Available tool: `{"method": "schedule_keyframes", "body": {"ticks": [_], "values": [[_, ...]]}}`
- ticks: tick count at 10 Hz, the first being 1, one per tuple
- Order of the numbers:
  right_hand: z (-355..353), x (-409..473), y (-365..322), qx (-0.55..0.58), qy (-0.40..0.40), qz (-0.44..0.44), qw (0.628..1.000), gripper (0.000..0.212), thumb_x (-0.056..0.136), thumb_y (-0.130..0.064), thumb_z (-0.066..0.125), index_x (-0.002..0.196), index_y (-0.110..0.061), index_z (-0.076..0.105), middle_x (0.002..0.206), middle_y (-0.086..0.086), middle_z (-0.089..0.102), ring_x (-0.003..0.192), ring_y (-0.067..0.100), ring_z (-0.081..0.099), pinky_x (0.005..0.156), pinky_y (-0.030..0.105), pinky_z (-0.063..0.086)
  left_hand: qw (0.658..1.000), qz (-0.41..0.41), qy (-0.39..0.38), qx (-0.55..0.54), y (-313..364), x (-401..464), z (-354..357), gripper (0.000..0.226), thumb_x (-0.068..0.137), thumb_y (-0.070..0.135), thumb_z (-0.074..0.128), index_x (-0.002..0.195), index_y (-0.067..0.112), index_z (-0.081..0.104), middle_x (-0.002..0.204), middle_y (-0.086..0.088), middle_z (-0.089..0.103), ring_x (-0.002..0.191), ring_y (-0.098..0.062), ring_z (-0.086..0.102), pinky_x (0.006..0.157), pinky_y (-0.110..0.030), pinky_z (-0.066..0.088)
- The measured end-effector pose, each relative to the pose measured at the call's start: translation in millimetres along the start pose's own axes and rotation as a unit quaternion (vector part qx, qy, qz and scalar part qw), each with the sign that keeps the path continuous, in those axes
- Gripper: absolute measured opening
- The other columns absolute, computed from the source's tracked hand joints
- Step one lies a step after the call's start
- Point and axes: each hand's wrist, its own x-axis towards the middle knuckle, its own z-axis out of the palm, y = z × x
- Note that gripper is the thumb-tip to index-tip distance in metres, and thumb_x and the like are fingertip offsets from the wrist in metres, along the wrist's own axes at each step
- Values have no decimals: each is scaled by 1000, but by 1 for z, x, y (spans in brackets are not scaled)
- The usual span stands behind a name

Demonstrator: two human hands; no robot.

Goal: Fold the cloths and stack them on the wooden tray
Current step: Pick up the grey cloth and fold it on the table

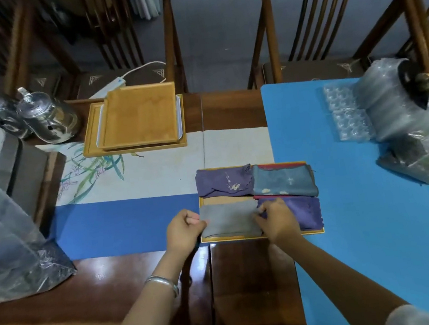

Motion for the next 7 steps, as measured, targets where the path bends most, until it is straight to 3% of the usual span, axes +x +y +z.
{"method": "schedule_keyframes", "body": {"ticks": [1, 2, 3, 5, 6, 7], "values": [[0, 5, 3, 25, 3, 25, 999, 19, 85, -31, 67, 94, -14, 67, 110, 10, 56, 91, 29, 61, 83, 35, 47, 1000, 15, -6, -18, -6, -4, 3, 23, 75, 14, 78, 76, 6, 57, 64, -2, 52, 58, -13, 47, 55, -16, 41], [1, 11, 6, 39, 9, 34, 999, 15, 81, -33, 70, 87, -19, 66, 101, 6, 62, 84, 23, 61, 77, 33, 50, 1000, 20, -6, -15, -9, -3, 5, 24, 75, 16, 78, 74, 8, 55, 63, -2, 49, 57, -14, 45, 58, -24, 40], [5, 12, 9, 49, 19, 34, 998, 16, 80, -36, 72, 82, -27, 59, 96, -1, 52, 76, 16, 52, 72, 28, 47, 999, 29, -10, -9, -7, -1, 5, 24, 76, 18, 77, 75, 9, 55, 63, -1, 50, 56, -12, 45, 55, -18, 39], [6, 5, 16, 80, 42, -8, 996, 23, 83, -35, 70, 74, -24, 52, 81, -2, 52, 74, 18, 53, 65, 29, 46, 998, 49, -33, -19, -10, -4, -3, 20, 83, 20, 70, 75, 8, 56, 62, -3, 54, 57, -15, 49, 59, -28, 44], [3, -5, 26, 103, 46, -51, 992, 28, 87, -31, 66, 68, -19, 50, 67, 0, 54, 65, 17, 51, 59, 32, 43, 996, 77, -38, 27, -17, -9, -8, 25, 86, 25, 65, 67, 17, 51, 57, 6, 51, 53, -10, 47, 56, -21, 40], [-1, -18, 41, 56, 36, -117, 991, 20, 87, -24, 64, 75, -14, 52, 72, 2, 54, 70, 18, 48, 60, 30, 38, 981, 119, -57, 144, -18, -17, -10, 25, 87, 29, 60, 66, 24, 48, 58, 8, 54, 57, -9, 51, 54, -21, 39]]}}
